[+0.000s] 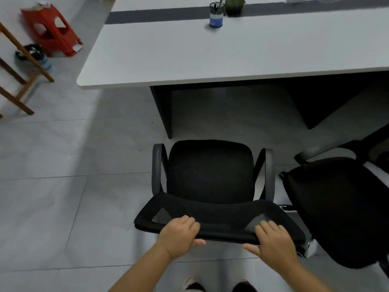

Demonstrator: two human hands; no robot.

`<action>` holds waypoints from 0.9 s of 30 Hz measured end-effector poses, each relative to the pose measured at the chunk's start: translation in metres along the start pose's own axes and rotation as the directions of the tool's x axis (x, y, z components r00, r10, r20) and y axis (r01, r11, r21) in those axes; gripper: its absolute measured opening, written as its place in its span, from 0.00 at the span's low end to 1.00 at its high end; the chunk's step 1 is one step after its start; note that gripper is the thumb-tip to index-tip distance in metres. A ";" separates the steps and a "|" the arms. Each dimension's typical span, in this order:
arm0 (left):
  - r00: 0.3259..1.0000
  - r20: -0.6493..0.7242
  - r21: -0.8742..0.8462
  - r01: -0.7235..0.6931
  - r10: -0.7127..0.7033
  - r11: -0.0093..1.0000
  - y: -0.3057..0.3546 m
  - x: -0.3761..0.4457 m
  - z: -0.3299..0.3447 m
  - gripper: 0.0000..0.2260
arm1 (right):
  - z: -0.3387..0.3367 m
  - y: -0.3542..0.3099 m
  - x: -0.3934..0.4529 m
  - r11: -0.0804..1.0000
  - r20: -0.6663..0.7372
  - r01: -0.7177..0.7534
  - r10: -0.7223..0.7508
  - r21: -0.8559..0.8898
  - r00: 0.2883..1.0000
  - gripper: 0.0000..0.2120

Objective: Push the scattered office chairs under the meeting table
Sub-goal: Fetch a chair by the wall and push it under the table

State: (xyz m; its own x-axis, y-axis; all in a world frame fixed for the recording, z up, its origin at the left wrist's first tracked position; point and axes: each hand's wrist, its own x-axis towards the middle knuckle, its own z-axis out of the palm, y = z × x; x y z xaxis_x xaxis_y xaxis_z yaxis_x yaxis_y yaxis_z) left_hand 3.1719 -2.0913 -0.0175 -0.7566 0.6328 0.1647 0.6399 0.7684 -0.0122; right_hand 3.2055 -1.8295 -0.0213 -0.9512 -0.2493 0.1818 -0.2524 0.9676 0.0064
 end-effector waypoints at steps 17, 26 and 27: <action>0.998 -0.064 -0.041 -0.001 -0.001 0.999 -0.111 0.169 0.040 0.19 | 0.035 0.063 0.167 0.997 -0.053 -0.080 0.079 -0.017 0.995 0.35; 0.974 -0.101 -0.052 0.200 -0.204 0.978 -0.189 0.234 0.049 0.21 | 0.058 0.118 0.268 0.999 -0.127 -0.002 -0.002 -0.033 0.992 0.34; 0.963 -0.162 -0.081 0.205 -0.215 0.976 -0.190 0.240 0.054 0.25 | 0.061 0.124 0.278 0.999 -0.136 0.011 -0.017 -0.039 0.991 0.34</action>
State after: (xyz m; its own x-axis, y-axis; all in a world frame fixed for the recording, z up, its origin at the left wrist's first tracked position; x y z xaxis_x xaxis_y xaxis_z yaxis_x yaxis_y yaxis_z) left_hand 2.8617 -2.0803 -0.0287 -0.8448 0.4284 0.3206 0.4803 0.8712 0.1014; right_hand 2.8991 -1.7813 -0.0301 -0.9138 -0.2575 0.3141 -0.2560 0.9655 0.0469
